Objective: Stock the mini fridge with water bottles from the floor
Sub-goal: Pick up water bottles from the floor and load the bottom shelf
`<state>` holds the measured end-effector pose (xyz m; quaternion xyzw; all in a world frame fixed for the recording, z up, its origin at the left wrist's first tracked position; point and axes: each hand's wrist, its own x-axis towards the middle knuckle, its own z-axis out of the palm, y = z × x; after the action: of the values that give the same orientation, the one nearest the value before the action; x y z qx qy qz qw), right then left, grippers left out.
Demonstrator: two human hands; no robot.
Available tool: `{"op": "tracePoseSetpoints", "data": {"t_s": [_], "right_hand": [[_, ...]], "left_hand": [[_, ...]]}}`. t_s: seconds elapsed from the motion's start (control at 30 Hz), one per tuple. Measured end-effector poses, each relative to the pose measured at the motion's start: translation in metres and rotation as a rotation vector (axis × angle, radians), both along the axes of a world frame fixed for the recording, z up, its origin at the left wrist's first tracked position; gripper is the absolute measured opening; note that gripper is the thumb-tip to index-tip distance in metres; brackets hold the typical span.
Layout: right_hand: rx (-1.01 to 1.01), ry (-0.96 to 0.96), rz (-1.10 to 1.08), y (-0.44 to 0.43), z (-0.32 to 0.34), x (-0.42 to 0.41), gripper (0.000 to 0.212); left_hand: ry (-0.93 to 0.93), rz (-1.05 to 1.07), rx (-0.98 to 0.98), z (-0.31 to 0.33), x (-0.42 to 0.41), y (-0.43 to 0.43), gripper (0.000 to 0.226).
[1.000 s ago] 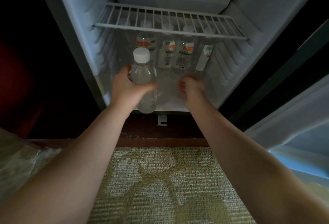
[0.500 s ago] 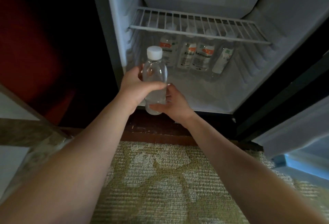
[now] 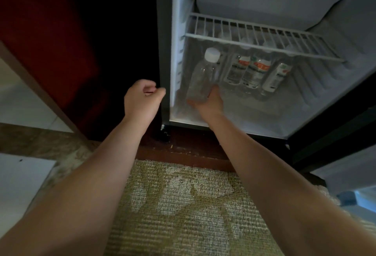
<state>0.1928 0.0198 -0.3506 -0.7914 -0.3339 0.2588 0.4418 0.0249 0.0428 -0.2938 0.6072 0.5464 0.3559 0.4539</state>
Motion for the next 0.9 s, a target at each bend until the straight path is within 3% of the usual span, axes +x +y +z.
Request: {"op": "tracePoseSetpoints", "data": {"t_s": [0.1, 0.3, 0.4, 0.5, 0.57, 0.63, 0.77, 0.9], "right_hand": [[-0.066, -0.026, -0.049, 0.016, -0.002, -0.010, 0.077], [-0.153, -0.105, -0.010, 0.024, -0.002, -0.013, 0.079], [-0.163, -0.199, 0.023, 0.017, -0.006, -0.007, 0.071], [-0.098, -0.004, -0.079, 0.009, -0.010, -0.010, 0.058], [-0.062, 0.162, -0.141, 0.009, -0.014, -0.017, 0.060], [-0.047, 0.177, -0.166, 0.015, -0.016, -0.025, 0.059], [-0.064, 0.153, -0.197, 0.030, -0.008, -0.024, 0.056], [-0.075, 0.187, -0.175, 0.039, 0.001, -0.014, 0.057]], "left_hand": [[-0.025, -0.059, 0.001, 0.001, 0.004, -0.001, 0.043], [-0.019, -0.024, 0.008, 0.004, 0.005, 0.004, 0.038], [-0.044, -0.009, -0.024, 0.004, 0.004, 0.007, 0.035], [-0.087, -0.016, -0.044, 0.007, 0.004, 0.006, 0.025], [-0.087, -0.003, -0.054, 0.008, 0.004, 0.006, 0.031], [-0.085, 0.003, -0.058, 0.008, 0.004, 0.005, 0.032], [-0.098, -0.011, -0.053, 0.009, 0.005, 0.002, 0.005], [-0.107, -0.015, -0.081, 0.010, 0.003, 0.002, 0.013]]}}
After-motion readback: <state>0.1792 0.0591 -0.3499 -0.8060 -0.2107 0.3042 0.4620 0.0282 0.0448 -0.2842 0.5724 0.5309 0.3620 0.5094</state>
